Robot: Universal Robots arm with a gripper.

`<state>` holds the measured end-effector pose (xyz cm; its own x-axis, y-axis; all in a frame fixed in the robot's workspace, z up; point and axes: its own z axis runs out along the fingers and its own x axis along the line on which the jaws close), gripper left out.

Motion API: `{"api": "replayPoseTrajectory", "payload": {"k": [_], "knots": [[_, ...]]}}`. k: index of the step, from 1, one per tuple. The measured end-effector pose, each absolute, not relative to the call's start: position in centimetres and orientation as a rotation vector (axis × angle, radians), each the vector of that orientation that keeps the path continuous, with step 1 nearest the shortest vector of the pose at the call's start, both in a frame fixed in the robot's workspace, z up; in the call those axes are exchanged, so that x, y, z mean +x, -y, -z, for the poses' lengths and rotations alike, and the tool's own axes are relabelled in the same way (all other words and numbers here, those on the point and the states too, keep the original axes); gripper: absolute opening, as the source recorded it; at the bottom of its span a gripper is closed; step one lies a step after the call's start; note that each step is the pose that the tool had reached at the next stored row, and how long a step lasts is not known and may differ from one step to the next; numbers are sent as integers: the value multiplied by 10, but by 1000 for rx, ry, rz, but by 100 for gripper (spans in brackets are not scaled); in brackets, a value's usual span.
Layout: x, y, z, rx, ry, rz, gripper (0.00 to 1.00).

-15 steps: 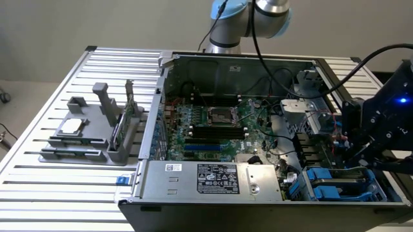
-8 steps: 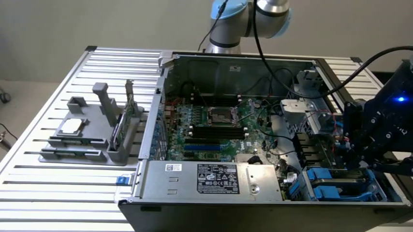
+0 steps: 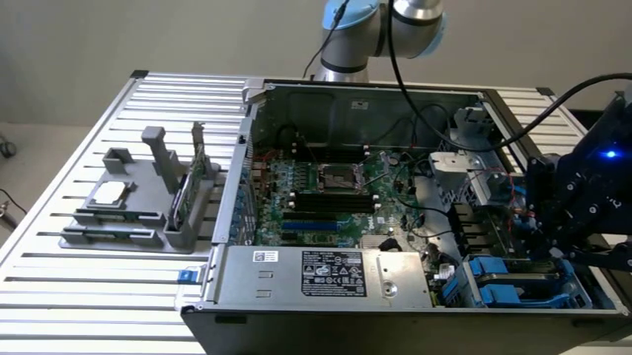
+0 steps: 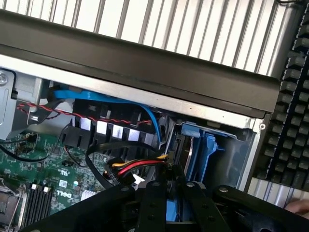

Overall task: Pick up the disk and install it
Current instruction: 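Insert the first disk wire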

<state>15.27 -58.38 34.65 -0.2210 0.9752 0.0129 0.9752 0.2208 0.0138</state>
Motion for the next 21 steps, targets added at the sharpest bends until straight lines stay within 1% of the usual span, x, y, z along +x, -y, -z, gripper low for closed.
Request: {"api": "replayPoseTrajectory", "payload": {"k": [7, 16, 19, 21], "knots": [[153, 584, -346, -2038, 2407, 31, 18], [146, 583, -346, -2090, 2409, 69, 18], [146, 583, -345, -2108, 2431, 91, 18], [145, 582, -345, -2116, 2442, 92, 18]]}}
